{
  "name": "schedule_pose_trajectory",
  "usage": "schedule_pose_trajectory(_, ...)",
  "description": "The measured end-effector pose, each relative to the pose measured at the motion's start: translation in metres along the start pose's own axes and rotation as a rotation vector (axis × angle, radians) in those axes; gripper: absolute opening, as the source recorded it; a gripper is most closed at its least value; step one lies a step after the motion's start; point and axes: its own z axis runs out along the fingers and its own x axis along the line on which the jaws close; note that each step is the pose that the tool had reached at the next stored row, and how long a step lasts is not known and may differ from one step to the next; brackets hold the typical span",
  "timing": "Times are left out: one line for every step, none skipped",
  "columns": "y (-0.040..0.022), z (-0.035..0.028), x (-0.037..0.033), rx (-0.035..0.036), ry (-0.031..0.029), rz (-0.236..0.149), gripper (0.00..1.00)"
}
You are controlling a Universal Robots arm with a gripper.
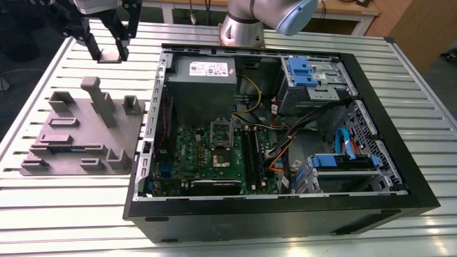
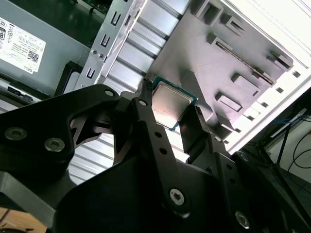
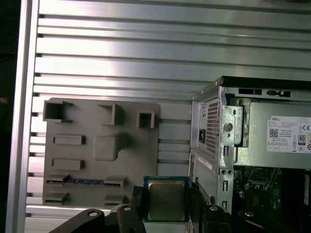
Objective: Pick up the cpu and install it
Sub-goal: 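Pick up the cpu and move it towards the insertion slot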
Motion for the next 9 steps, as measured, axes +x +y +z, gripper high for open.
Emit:
schedule_pose_trajectory(0.0, 0.0, -0.0005, 0.0, 0.0, 0.0, 0.47)
schedule_pose_trajectory(0.0, 0.0, -0.0011, 0.0, 0.0, 0.0, 0.47)
schedule_pose_trajectory(-0.0001, 0.0, -0.0017, 0.0001, 0.0, 0.0, 0.47)
schedule_pose_trajectory(-0.0001, 0.0, -0.0023, 0.0, 0.0, 0.0, 0.47)
schedule_pose_trajectory(-0.0001, 0.0001, -0.0029, 0.0, 0.0, 0.0, 0.47)
schedule_pose_trajectory(-0.0001, 0.0001, -0.0036, 0.0, -0.0001, 0.0, 0.47)
schedule_pose_trajectory(-0.0002, 0.0001, -0.0042, 0.0, 0.0, 0.0, 0.47)
schedule_pose_trajectory(-0.0002, 0.0001, -0.0046, 0.0, 0.0, 0.0, 0.47)
schedule_pose_trajectory(-0.0002, 0.0001, -0.0051, 0.0, -0.0001, 0.0, 0.47)
